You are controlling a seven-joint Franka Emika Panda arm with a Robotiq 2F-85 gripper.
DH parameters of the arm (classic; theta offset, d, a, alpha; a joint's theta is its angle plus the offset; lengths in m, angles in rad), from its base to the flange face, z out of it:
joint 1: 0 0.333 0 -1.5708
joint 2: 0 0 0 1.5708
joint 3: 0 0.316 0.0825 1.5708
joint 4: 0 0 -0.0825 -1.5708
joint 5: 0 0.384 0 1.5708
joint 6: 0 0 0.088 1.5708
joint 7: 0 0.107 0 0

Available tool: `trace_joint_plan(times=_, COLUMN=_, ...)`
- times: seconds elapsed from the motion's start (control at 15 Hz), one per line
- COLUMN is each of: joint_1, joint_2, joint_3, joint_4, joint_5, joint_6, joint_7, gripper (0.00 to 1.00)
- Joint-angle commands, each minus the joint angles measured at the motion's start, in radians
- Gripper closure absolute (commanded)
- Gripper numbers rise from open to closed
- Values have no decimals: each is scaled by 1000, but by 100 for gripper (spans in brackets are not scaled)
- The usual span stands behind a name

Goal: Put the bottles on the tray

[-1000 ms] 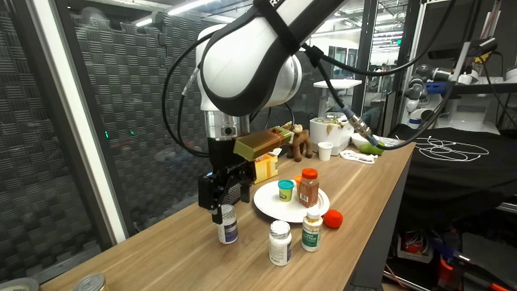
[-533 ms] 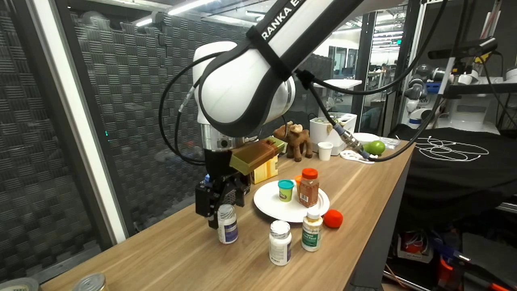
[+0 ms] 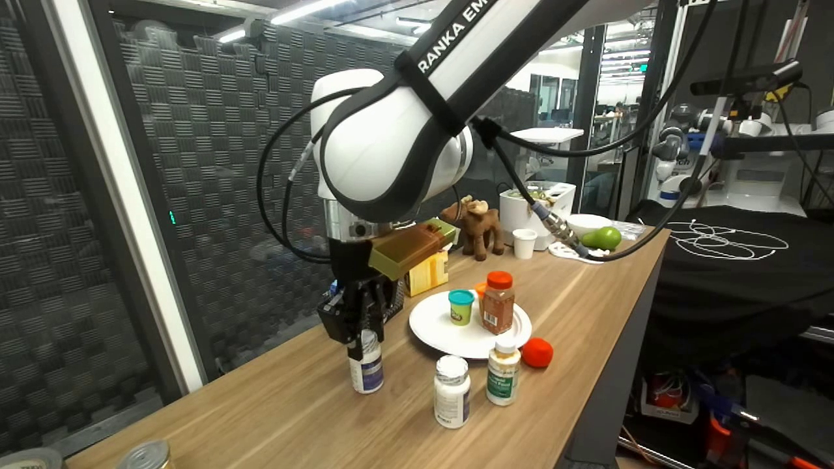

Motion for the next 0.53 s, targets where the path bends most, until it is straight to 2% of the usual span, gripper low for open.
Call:
trace_joint_plan(times=0.0, joint_1=24, joint_2=-9, joint_3=-16, joint_4=13, joint_5=-20, joint_6=3, joint_7=15, gripper=80)
trace_joint_plan(times=0.47, joint_1=44, joint_2=-146, joint_3=-83, joint_4=-49, joint_5=-107, joint_6=8, joint_7=130, gripper=80)
